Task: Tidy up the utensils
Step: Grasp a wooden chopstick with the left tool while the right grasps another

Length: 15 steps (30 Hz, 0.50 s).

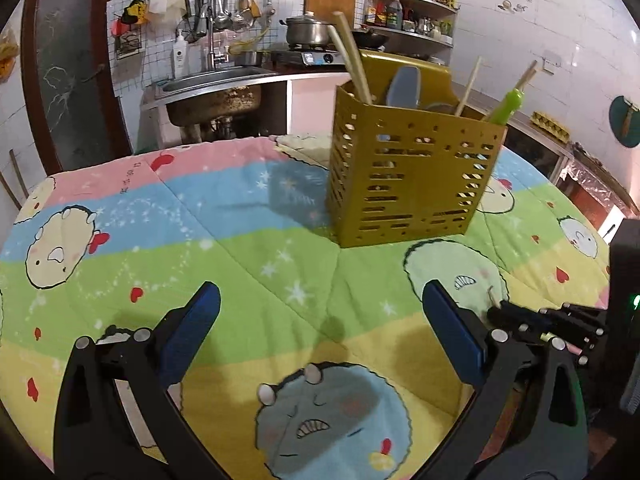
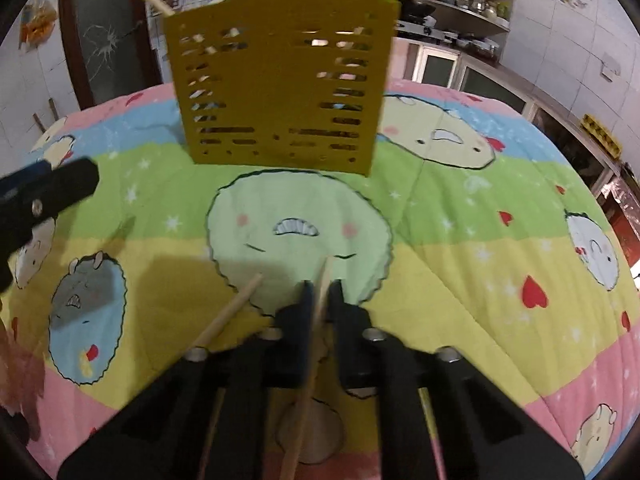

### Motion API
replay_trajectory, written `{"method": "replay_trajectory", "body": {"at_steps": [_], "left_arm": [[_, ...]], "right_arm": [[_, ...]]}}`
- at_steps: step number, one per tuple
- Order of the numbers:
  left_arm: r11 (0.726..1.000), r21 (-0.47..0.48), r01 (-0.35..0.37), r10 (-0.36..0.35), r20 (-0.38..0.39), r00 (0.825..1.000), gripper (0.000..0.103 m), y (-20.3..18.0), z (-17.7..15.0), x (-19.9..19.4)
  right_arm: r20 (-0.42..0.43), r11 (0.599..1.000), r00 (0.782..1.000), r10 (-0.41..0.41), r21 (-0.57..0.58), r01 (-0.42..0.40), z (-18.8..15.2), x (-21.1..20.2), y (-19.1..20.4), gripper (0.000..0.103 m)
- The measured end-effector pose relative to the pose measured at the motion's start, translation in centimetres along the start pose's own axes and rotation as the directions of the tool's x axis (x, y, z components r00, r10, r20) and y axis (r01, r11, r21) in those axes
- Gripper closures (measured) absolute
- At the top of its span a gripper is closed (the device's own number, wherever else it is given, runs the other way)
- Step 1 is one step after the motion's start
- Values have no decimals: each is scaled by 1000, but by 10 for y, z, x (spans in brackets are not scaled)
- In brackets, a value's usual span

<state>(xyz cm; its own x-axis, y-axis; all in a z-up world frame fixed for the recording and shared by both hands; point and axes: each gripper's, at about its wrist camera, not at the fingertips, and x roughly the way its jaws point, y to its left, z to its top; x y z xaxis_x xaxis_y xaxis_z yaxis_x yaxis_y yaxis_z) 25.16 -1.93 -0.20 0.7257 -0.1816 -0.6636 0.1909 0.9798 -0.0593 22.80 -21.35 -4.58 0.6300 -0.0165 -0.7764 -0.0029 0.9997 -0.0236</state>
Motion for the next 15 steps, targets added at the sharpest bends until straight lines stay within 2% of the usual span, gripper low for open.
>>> {"method": "replay_trajectory", "body": {"at_steps": [7,10,13,15], "left_arm": [[997,16,77,-76,-81,994,5,-31,-7,10],[992,52,115,-109,-106,988,7,-49,-13,13],[987,106,124,-109,-142,984,14,-69,-20,19],[982,132,135,-111,-177,978,25,-79,-25,25]], "right_arm": [[6,995,999,-34,90,33,-3,-7,-49,97],[10,992,998,-61,108,60,-4,-9,-65,97],[5,989,999,-50,143,48,-7,-6,-81,97],[4,987,999,-40,157,39,-8,-3,-85,97]]}}
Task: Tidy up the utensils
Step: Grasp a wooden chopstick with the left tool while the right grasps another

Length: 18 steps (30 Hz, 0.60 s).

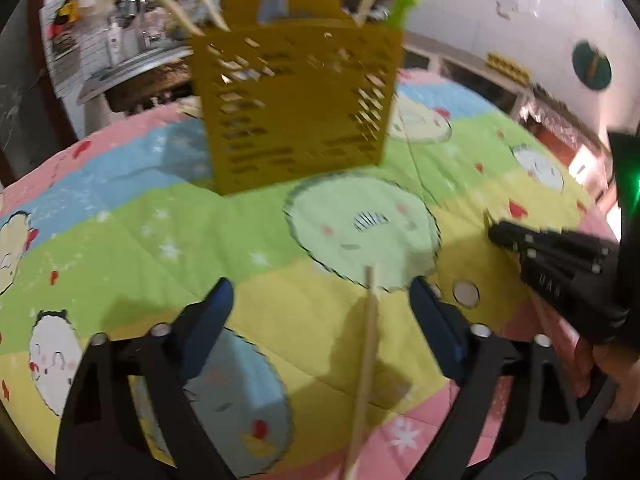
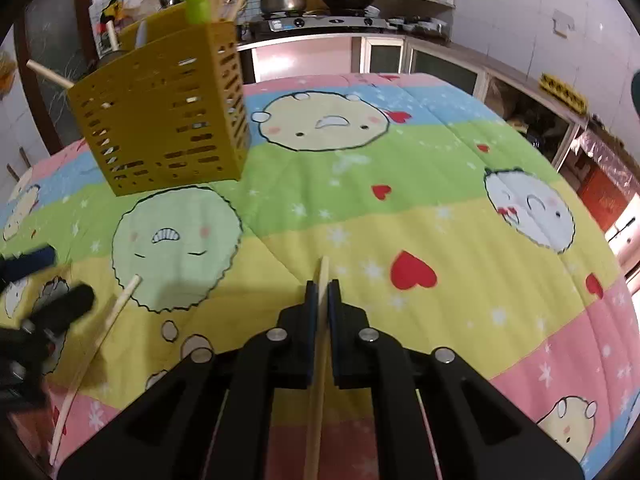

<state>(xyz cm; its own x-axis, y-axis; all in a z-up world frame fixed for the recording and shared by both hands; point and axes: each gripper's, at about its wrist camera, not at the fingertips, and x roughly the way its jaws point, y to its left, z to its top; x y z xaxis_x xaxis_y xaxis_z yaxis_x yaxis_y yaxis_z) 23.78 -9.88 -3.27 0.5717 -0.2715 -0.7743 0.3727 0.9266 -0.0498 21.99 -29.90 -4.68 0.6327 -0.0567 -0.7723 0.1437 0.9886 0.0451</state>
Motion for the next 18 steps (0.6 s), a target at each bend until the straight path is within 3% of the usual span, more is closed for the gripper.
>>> {"method": "replay_trajectory", "body": {"at_steps": [3,7,9,11,15,18], "left_arm": [[1000,26,10,-8,-63,998,42,-10,-3,16],[999,40,-18,21,-66,998,55,-12,1,23],[999,31,-28,31,-75,997,71,-11,4,26],[1000,10,-26,27,-81,996,79,-7,8,28],[1000,-19,-13,11,-86,996,95,0,11,29],[999,-44,1,-5,-84,996,97,5,13,27]], "right_arm": [[0,1000,1000,-4,-5,4,-1,1,2,97],[-3,1000,1000,-8,-13,8,1,2,5,96],[-8,1000,1000,-8,-5,8,3,4,6,96],[-17,1000,1000,-11,-10,10,4,6,7,96],[-34,999,999,-28,-26,27,5,9,11,96],[-25,1000,1000,-10,-25,9,8,6,13,97]]}}
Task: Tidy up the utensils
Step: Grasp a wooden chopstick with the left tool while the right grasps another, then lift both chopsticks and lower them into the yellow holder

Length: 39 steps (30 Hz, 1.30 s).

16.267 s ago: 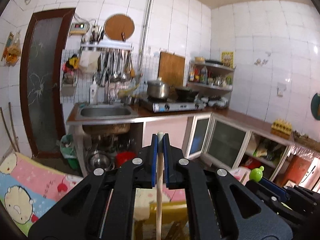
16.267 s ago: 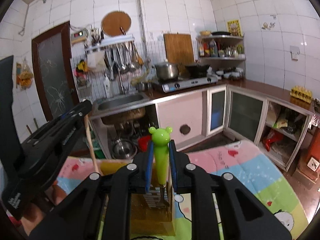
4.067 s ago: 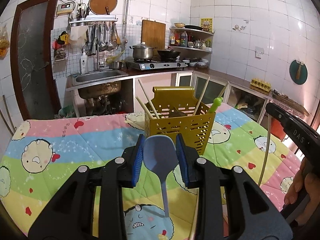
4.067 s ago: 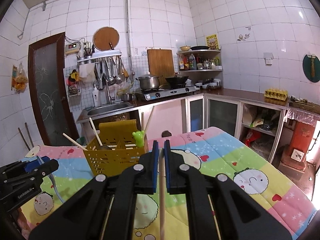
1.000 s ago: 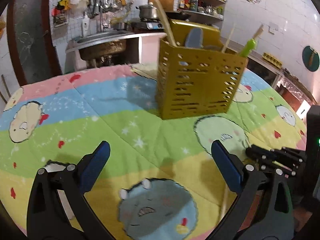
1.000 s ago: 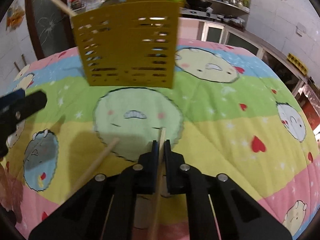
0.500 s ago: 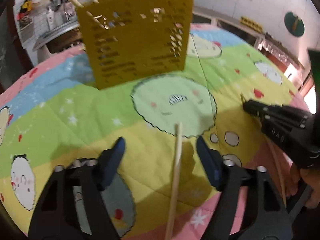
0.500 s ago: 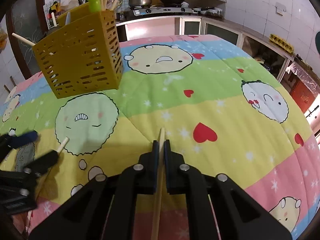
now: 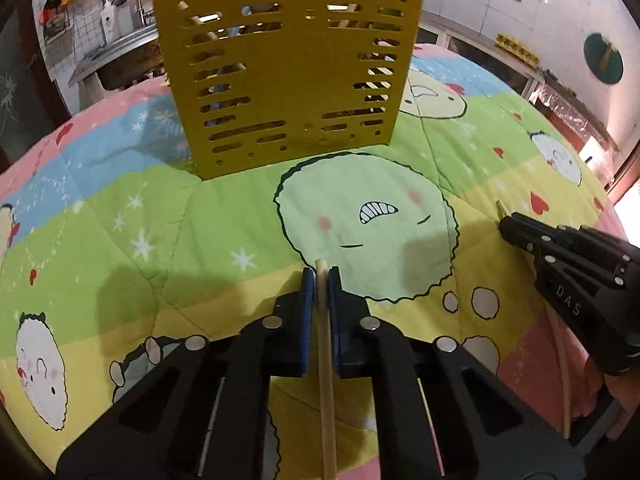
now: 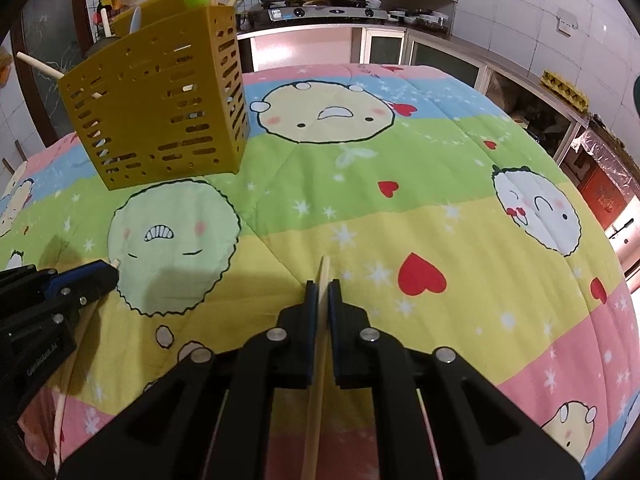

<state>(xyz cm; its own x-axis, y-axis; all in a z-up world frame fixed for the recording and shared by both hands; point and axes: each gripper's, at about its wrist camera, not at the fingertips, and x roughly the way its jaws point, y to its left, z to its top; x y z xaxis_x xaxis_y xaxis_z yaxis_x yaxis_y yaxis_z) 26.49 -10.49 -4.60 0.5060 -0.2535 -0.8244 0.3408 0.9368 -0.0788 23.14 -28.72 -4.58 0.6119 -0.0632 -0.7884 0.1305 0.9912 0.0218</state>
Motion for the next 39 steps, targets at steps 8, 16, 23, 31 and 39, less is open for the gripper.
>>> {"method": "replay_trajectory", "body": {"at_steps": [8,16,23,31,39], "left_arm": [[999,-38,-13,16,88,996,99,11,4,-27],[998,-63,-26,42,259,965,99,24,11,-83],[997,-75,-34,60,385,921,99,35,12,-123],[996,-78,-51,84,510,856,99,37,7,-155],[995,-76,-67,98,551,829,99,40,9,-162]], "right_arm": [[86,999,996,40,5,-41,5,-30,7,97],[260,994,961,97,16,-105,16,-77,11,97],[416,993,904,101,14,-117,21,-108,18,97],[544,993,833,99,2,-120,20,-129,25,97],[615,993,784,92,-3,-115,22,-135,29,97]]}}
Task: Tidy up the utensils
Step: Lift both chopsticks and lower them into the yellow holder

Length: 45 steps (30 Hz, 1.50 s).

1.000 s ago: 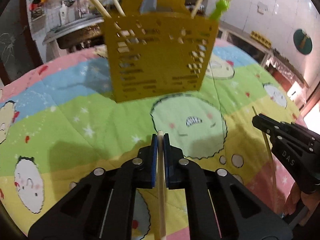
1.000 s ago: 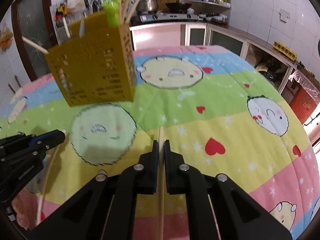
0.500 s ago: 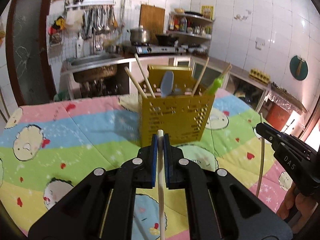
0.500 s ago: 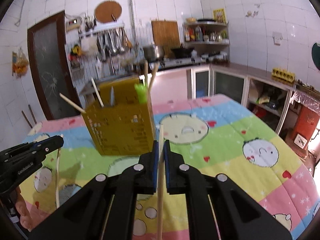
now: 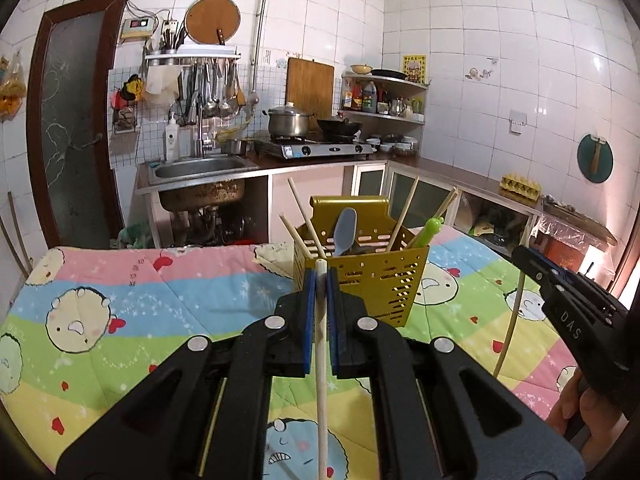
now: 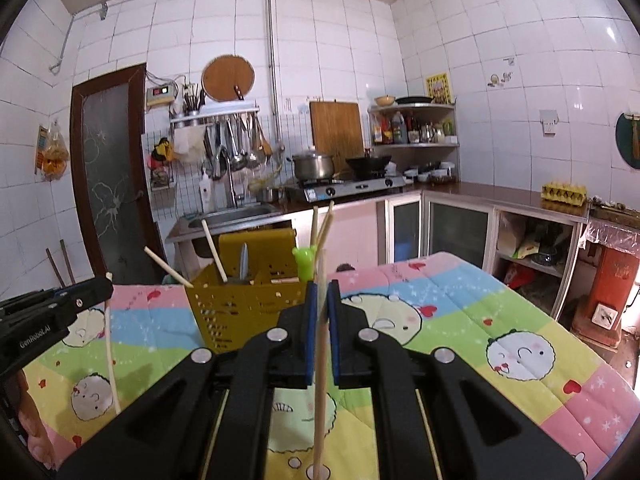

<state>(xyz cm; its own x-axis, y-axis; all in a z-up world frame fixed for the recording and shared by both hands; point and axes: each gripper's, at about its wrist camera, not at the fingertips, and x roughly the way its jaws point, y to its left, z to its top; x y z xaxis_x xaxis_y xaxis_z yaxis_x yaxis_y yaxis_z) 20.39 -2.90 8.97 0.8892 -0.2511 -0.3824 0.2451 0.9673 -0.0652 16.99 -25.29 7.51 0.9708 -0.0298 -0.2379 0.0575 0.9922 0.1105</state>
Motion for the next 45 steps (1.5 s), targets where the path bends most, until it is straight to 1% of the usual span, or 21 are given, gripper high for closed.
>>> {"method": "replay_trajectory", "body": {"at_steps": [8,13,17,22,28,31,36,41,45], "left_arm": [[1000,-7,6,-6,38,999,99,1,7,-1],[1000,13,6,-7,67,998,99,-3,11,-1],[1000,17,16,-17,80,997,99,-5,19,1],[1000,21,23,-25,113,993,99,-7,36,-1],[999,15,28,-30,153,988,99,-8,70,2],[998,-6,59,-57,156,986,99,-7,91,8],[997,-15,71,-67,192,979,99,-9,130,14],[999,3,53,-52,260,964,99,-15,164,15],[999,28,16,-23,280,960,99,-19,174,31]], "right_arm": [[44,1000,999,8,-19,-7,4,2,5,97],[55,999,998,16,-33,-14,8,6,6,97],[56,999,998,25,-33,-23,15,11,8,97],[64,999,997,37,-38,-34,29,14,9,97],[93,998,994,54,-44,-50,61,17,11,97],[109,997,992,62,-56,-56,80,21,16,97],[157,996,985,69,-66,-59,112,29,25,97],[192,996,978,77,-48,-69,145,48,30,97],[193,997,979,65,-43,-58,152,74,32,97]]}}
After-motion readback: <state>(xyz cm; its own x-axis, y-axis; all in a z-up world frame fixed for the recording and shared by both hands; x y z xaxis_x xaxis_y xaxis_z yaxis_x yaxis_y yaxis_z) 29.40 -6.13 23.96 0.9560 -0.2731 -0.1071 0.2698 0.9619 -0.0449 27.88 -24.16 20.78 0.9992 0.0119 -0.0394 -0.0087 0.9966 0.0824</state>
